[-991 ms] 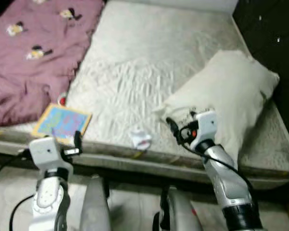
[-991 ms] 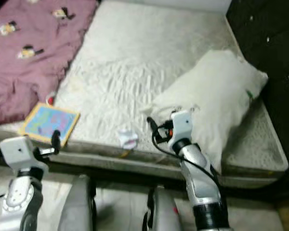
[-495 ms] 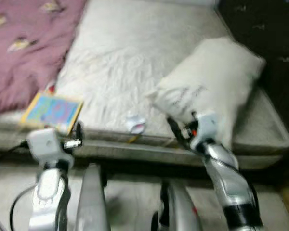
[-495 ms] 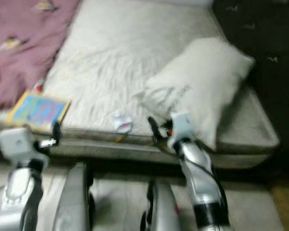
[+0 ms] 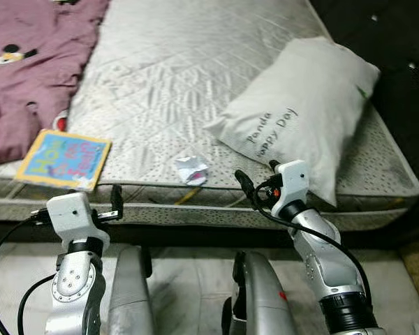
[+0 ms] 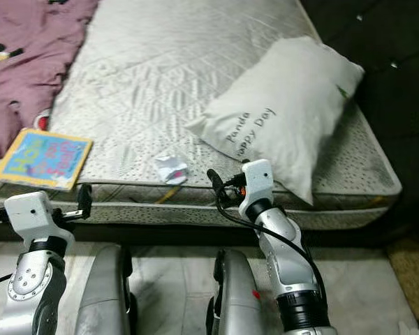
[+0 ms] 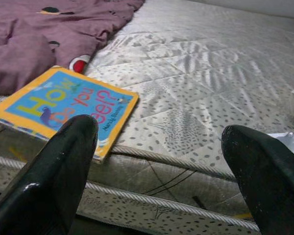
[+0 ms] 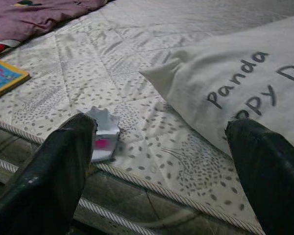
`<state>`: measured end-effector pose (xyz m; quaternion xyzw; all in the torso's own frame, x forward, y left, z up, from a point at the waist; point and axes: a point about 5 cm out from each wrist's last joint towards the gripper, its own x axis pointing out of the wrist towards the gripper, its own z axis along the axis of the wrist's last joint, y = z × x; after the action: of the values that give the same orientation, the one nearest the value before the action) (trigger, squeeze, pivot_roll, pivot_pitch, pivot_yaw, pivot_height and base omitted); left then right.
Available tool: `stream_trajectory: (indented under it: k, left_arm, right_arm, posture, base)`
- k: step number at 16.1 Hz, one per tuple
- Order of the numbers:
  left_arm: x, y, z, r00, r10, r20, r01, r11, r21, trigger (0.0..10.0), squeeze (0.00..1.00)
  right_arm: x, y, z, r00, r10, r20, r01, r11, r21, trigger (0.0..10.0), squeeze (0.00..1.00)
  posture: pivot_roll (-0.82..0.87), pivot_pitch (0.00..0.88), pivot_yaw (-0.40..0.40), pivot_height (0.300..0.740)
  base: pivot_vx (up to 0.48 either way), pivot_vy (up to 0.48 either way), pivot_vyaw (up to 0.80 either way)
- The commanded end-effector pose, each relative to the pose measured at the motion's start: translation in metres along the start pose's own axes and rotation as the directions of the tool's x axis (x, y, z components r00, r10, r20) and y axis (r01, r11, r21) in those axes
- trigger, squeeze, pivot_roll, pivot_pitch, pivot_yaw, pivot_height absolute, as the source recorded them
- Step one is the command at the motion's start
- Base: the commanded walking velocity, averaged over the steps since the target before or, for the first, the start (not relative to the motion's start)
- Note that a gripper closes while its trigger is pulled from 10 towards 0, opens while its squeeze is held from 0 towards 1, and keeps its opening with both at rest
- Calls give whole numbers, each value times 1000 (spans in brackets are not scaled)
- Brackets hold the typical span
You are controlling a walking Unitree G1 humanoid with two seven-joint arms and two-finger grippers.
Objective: Clean up the room
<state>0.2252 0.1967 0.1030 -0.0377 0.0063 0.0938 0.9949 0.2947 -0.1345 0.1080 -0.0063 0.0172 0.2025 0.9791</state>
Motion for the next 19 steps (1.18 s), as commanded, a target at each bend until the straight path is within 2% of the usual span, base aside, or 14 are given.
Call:
stream_trajectory:
  k: [1, 3, 6, 7, 8, 15, 19]
  left_arm:
    - [-1, 1, 0, 1000, 4, 0, -4, 1000, 9, 10000, 0]
    - [0, 1, 0, 1000, 3, 0, -3, 1000, 8, 10000, 0]
    - [0, 0, 1, 1000, 1, 0, -1, 1000, 8, 10000, 0]
    - [0, 0, 1, 1000, 0, 0, 0, 1000, 8, 10000, 0]
    - [1, 0, 1, 1000, 0, 0, 0, 1000, 8, 10000, 0]
    - [2, -1, 1, 1000, -9, 0, 9, 1000, 4, 10000, 0]
    - [2, -3, 2, 1000, -28, 4, 28, 1000, -6, 10000, 0]
  right_arm:
    - [0, 0, 1, 1000, 11, 8, -11, 1000, 3, 10000, 0]
    - [-1, -1, 1, 1000, 0, 4, 0, 1000, -2, 10000, 0]
    - [1, 1, 1, 1000, 11, 0, -11, 1000, -15, 10000, 0]
    - [1, 2, 1, 1000, 21, -5, -21, 998, -64, 10000, 0]
    - [1, 4, 1, 1000, 29, -5, -29, 997, -70, 10000, 0]
    - [4, 4, 1, 999, 33, -2, -33, 998, -51, 10000, 0]
    - [5, 3, 2, 1000, 26, 5, -26, 999, -34, 10000, 0]
  posture:
    - [0, 161, -78, 547]
    - [-1, 168, -78, 522]
    - [-2, 173, -76, 522]
    - [-2, 175, -76, 522]
    - [-2, 175, -76, 522]
    - [-2, 180, -74, 522]
    - [-1, 182, -73, 522]
  base:
    - [0, 0, 0]
    - [0, 0, 0]
    - [0, 0, 0]
    - [0, 0, 800]
    - [0, 0, 800]
    - [0, 0, 797]
    - [0, 0, 0]
